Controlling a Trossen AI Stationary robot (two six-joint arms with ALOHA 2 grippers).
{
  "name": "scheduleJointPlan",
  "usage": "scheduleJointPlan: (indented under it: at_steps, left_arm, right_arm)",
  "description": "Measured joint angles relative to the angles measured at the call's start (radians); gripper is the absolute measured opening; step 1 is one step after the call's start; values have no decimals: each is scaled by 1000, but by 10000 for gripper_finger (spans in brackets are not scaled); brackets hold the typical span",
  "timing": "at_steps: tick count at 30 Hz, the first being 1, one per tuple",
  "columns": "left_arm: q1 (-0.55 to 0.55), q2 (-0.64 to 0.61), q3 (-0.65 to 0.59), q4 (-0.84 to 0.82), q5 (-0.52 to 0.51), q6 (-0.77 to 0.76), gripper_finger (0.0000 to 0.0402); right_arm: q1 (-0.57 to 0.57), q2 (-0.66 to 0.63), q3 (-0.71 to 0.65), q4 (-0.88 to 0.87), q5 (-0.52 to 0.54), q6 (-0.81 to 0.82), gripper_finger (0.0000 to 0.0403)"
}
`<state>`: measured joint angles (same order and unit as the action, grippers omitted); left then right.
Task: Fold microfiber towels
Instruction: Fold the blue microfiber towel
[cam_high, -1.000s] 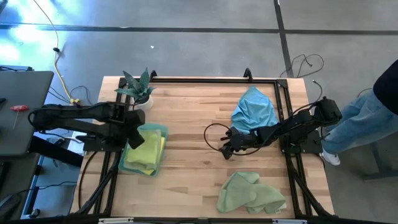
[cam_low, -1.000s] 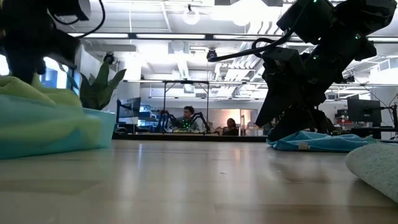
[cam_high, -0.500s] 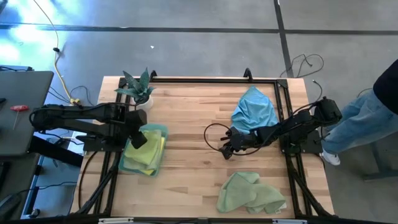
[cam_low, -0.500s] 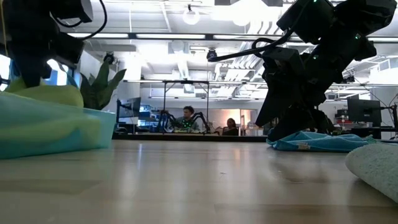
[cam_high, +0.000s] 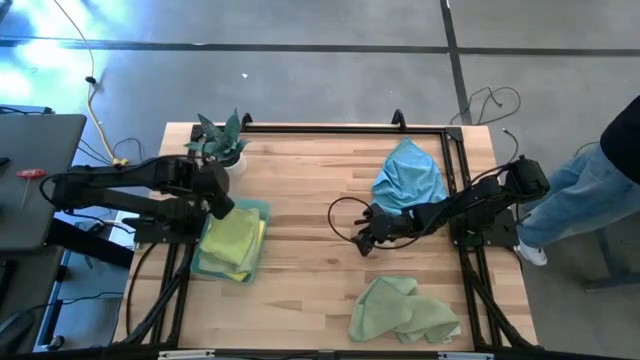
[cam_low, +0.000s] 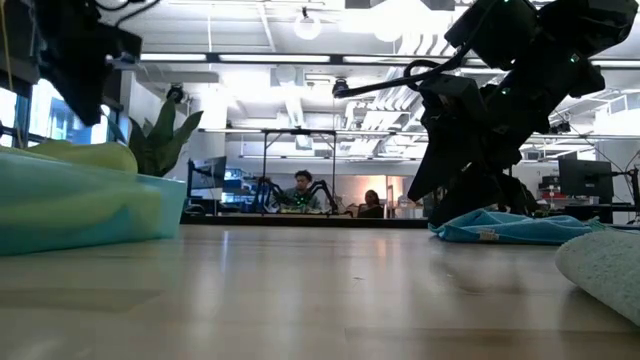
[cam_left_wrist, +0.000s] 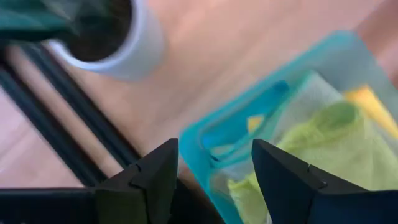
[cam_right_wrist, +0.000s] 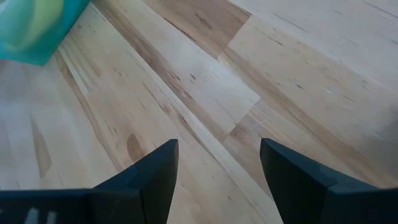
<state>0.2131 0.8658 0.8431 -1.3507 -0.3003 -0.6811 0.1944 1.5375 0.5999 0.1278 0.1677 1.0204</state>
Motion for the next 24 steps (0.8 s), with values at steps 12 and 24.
scheduleJointPlan:
  at_steps: [12, 24]
  left_arm:
    - [-53, 0, 115, 535, -41, 107, 193]
    - [-90, 19, 115, 1012, 51, 254, 193]
  right_arm:
    - [0, 0, 0, 73, -1, 243, 220]
    - [5, -27, 62, 33, -43, 217, 220]
